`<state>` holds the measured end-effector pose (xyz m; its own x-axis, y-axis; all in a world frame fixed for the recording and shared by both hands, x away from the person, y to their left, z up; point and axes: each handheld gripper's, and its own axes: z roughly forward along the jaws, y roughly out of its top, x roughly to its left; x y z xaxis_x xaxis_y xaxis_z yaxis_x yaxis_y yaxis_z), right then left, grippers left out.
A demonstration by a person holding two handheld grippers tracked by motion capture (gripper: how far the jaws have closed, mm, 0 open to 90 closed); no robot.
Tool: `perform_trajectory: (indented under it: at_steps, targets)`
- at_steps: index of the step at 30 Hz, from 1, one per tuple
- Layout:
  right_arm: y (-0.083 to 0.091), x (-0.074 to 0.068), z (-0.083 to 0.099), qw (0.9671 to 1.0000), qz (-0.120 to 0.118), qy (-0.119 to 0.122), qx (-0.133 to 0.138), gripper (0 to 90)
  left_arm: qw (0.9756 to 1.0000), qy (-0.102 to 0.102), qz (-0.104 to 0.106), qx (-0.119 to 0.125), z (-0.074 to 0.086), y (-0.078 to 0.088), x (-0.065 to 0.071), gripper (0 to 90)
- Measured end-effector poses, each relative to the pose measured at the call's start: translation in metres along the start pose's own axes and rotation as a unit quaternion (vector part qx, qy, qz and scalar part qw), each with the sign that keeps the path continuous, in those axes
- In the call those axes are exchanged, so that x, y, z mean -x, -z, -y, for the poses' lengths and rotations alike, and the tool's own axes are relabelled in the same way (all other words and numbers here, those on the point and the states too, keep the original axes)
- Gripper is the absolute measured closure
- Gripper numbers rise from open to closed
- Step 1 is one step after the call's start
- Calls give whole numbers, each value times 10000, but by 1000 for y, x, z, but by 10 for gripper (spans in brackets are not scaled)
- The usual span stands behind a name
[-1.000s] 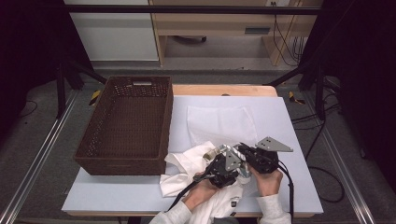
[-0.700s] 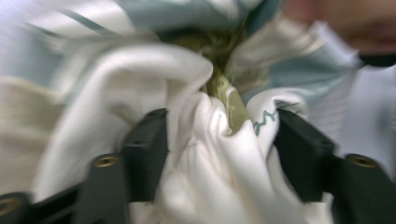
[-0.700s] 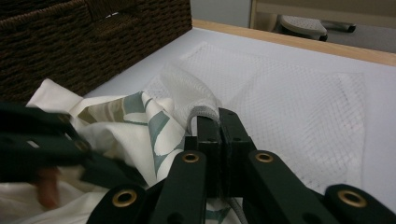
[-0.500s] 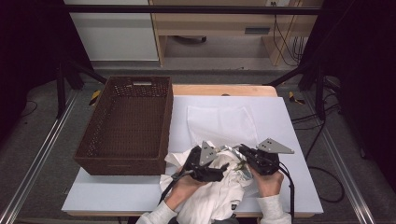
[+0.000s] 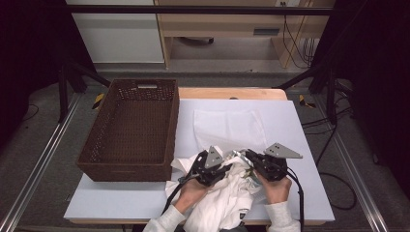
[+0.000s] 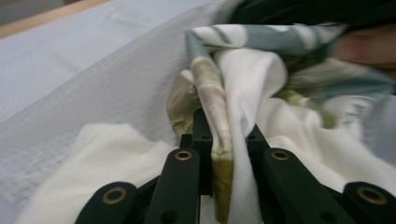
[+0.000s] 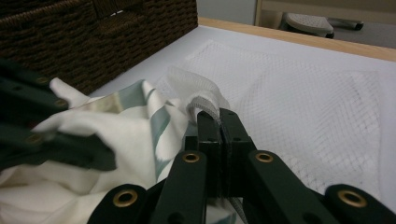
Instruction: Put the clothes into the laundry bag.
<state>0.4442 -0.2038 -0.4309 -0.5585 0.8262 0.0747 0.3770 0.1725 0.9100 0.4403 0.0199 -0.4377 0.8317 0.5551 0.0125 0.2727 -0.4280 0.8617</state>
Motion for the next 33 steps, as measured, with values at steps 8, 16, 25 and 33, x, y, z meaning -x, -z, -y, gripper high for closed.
perform_trajectory:
  at_steps: [8,16,25,33]
  targets:
    - [-1,-2,-1,10000,-82,-36,11,887,9985,-450,7,-321,3,-20,15,804]
    - [5,-4,-6,9998,-154,61,146,887,9922,-755,-409,-904,4,-43,16,805]
    - [9,-1,-6,9998,-99,50,184,886,9995,299,110,-2,0,-20,-6,528]
    - [3,-2,-3,9998,-105,74,134,887,9995,-296,145,-13,-9,-25,14,820]
